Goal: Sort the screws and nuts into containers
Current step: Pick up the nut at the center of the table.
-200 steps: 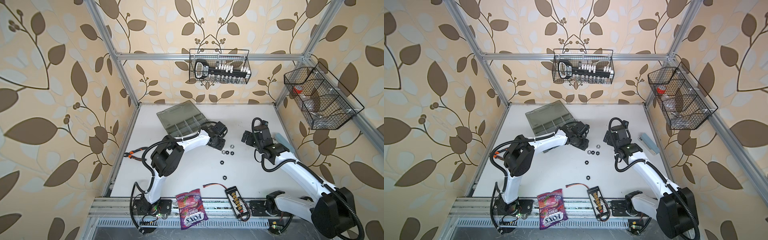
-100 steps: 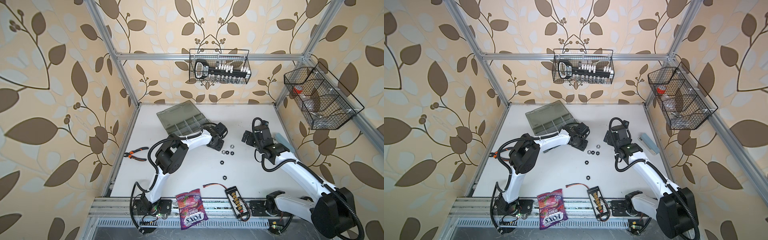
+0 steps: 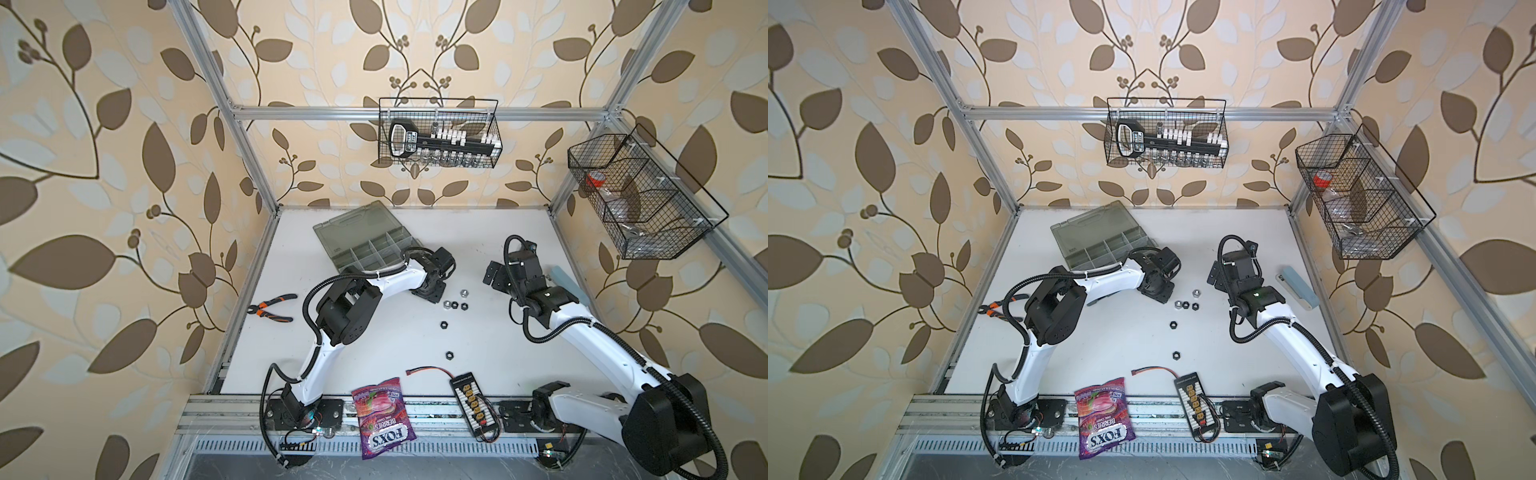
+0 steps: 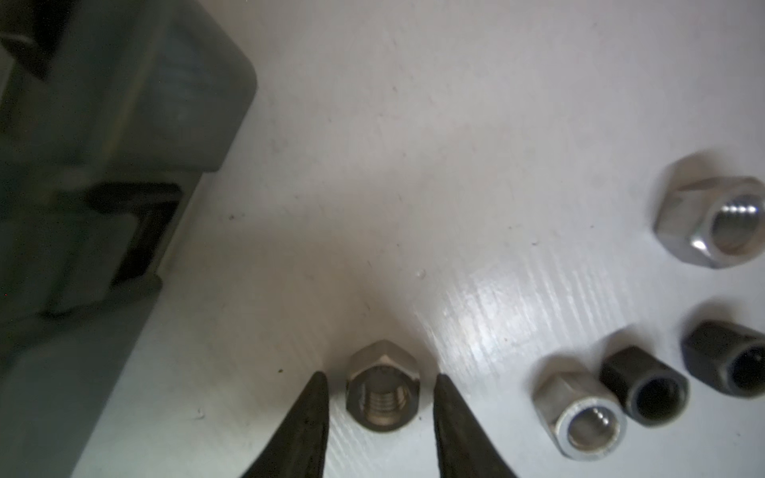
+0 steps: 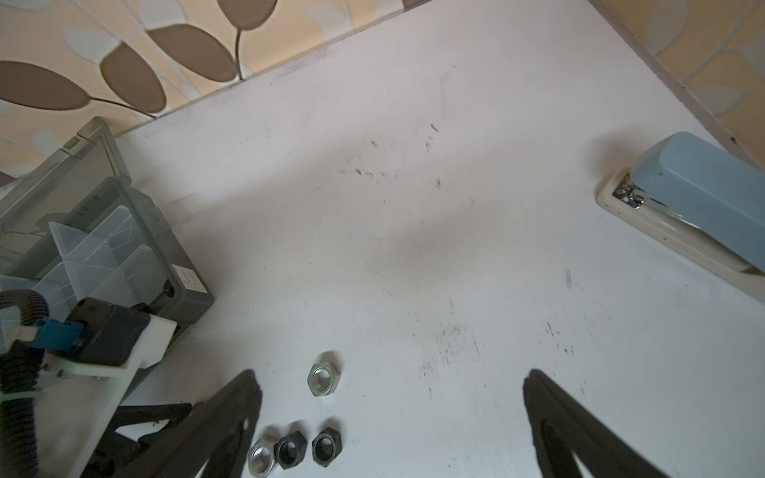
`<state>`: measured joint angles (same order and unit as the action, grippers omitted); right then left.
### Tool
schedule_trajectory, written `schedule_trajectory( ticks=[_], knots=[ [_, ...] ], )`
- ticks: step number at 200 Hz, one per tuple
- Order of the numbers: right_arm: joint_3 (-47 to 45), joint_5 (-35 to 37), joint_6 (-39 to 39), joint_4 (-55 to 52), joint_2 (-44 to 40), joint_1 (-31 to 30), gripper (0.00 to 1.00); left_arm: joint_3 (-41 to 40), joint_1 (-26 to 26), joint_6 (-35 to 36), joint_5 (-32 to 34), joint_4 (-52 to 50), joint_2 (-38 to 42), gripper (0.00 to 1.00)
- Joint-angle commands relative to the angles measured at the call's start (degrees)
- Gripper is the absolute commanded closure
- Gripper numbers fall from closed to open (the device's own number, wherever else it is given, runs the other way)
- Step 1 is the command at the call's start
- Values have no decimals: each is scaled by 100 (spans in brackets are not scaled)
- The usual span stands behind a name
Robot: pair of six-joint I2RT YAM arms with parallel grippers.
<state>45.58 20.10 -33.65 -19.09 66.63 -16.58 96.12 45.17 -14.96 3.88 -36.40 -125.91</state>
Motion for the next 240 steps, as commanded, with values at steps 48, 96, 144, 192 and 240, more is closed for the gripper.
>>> schedule_trajectory(
  ticks=[48, 96, 144, 192, 240],
  knots=[
    [-5, -40, -37, -24, 78, 48, 0, 176, -26, 7, 71, -262, -69, 63],
    [-6, -37, -41, -20, 70, 53, 0, 217, -26, 25, -7, -271, -121, 70],
    [-23, -38, -45, 0, 60, 65, 0, 324, -25, 68, -110, -327, -229, 69],
    [-28, -8, -10, 28, 25, 93, 0, 667, -24, 169, -159, -645, -511, 68],
    [20, -87, -9, 38, 113, 119, 0, 671, -26, 184, -206, -735, -597, 73]
  ],
)
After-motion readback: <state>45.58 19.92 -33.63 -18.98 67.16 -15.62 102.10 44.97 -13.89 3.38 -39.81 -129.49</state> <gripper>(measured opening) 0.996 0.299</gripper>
